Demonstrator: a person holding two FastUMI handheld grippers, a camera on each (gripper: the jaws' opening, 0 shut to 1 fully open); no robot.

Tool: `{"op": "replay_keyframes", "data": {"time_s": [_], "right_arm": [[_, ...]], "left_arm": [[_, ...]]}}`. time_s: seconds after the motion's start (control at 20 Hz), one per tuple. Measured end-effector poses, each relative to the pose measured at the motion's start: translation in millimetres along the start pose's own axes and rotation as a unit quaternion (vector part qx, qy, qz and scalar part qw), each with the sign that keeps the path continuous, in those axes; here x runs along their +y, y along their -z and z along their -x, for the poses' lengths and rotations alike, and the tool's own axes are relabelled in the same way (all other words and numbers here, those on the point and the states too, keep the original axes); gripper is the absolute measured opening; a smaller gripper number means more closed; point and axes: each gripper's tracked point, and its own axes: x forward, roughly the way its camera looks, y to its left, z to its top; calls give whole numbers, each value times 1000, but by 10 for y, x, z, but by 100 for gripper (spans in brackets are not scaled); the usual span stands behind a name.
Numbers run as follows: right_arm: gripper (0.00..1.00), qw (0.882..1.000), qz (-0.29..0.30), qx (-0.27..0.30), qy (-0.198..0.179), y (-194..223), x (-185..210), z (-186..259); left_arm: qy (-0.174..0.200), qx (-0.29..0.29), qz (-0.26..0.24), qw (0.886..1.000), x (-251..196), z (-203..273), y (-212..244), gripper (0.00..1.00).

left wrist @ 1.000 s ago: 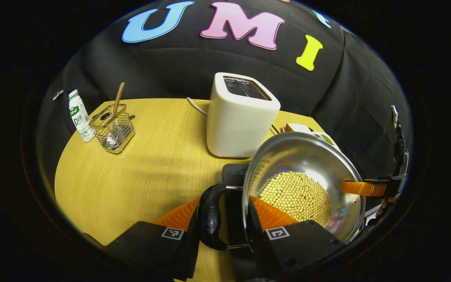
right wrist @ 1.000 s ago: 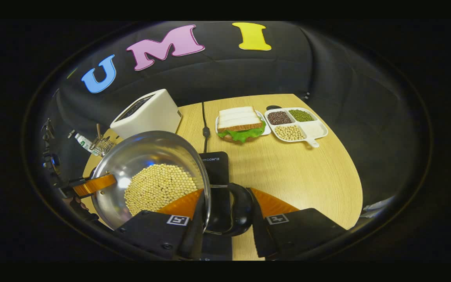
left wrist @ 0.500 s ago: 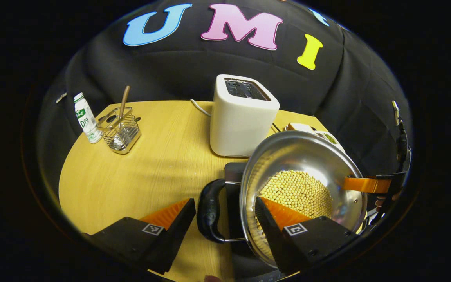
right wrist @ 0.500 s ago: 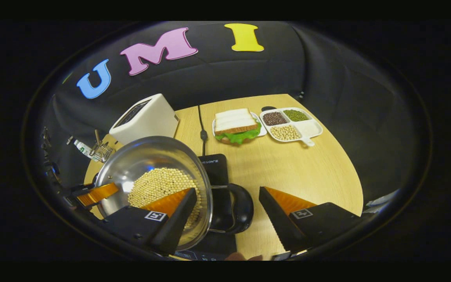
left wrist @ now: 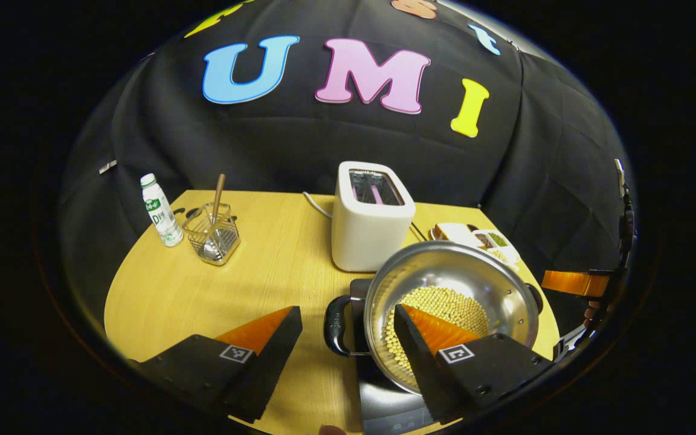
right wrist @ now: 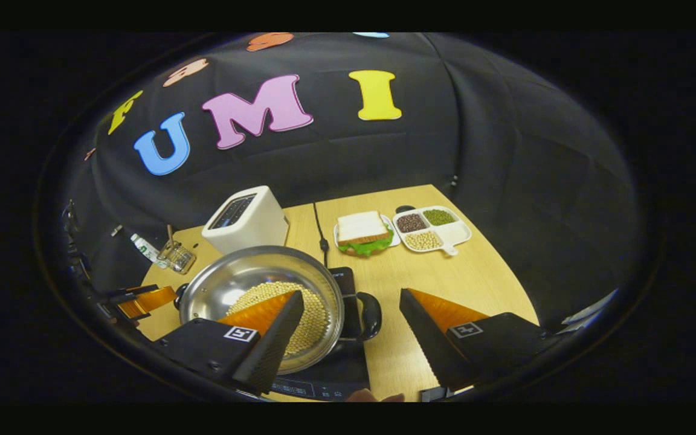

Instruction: First push the handle of the pot to place it horizontally, then grasp the pot with both hands and set it on the induction cooktop.

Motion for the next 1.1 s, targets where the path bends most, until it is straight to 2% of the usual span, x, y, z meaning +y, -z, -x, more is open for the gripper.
{"op": "replay_keyframes", "data": {"time_s": [0.15,0.55,0.8,1.1], "right_arm": [[99,999,11,-39,4,-235,48,311],[99,989,-31,-146,-19,-759,421,1250],[98,979,-20,-201,-20,-864,552,1737],[98,965,19,-260,-30,-854,786,2240]], "left_arm": [[-1,-33,-4,999,7,267,-193,95],[-3,-123,10,992,117,1175,-599,95],[-8,-180,2,984,207,1774,-836,95],[-18,-227,-38,973,238,2369,-917,95]]}}
